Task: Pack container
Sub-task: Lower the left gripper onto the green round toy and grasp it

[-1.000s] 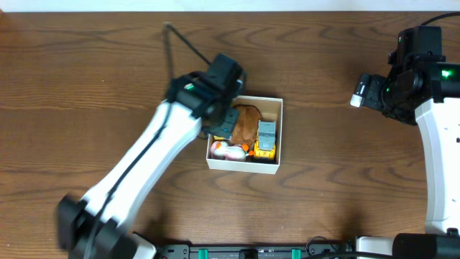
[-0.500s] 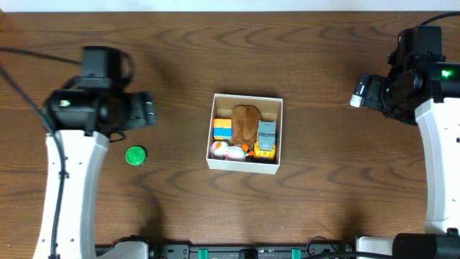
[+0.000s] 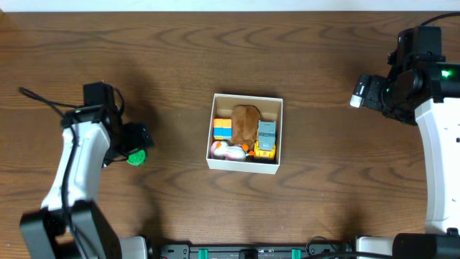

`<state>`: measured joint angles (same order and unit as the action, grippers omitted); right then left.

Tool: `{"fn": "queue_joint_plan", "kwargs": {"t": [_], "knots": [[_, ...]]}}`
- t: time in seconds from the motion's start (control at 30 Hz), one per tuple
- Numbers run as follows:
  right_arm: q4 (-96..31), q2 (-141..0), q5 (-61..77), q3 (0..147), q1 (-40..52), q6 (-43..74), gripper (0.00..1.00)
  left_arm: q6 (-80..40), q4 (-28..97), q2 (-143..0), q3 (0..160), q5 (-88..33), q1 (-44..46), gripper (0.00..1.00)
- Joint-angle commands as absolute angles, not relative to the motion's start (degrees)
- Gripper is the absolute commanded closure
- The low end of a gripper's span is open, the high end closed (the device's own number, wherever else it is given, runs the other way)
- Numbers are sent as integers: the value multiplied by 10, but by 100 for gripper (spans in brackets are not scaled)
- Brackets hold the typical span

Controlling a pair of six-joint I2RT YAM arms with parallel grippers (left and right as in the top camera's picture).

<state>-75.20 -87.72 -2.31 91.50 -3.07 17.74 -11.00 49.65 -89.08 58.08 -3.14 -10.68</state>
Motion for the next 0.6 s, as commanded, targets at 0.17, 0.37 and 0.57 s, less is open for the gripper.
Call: {"fn": "queue_joint_plan", "kwargs": {"t": [0.17, 0.37, 0.57], "knots": [[-753, -878, -23, 914, -34, 170, 5, -119, 460, -963, 582, -37, -110, 2], [-754, -878, -23, 914, -34, 170, 4, -117, 439, -995, 582, -37, -112, 2], [-755, -878, -23, 914, -34, 166, 5, -117, 429, -1019, 582, -37, -113, 2]]}}
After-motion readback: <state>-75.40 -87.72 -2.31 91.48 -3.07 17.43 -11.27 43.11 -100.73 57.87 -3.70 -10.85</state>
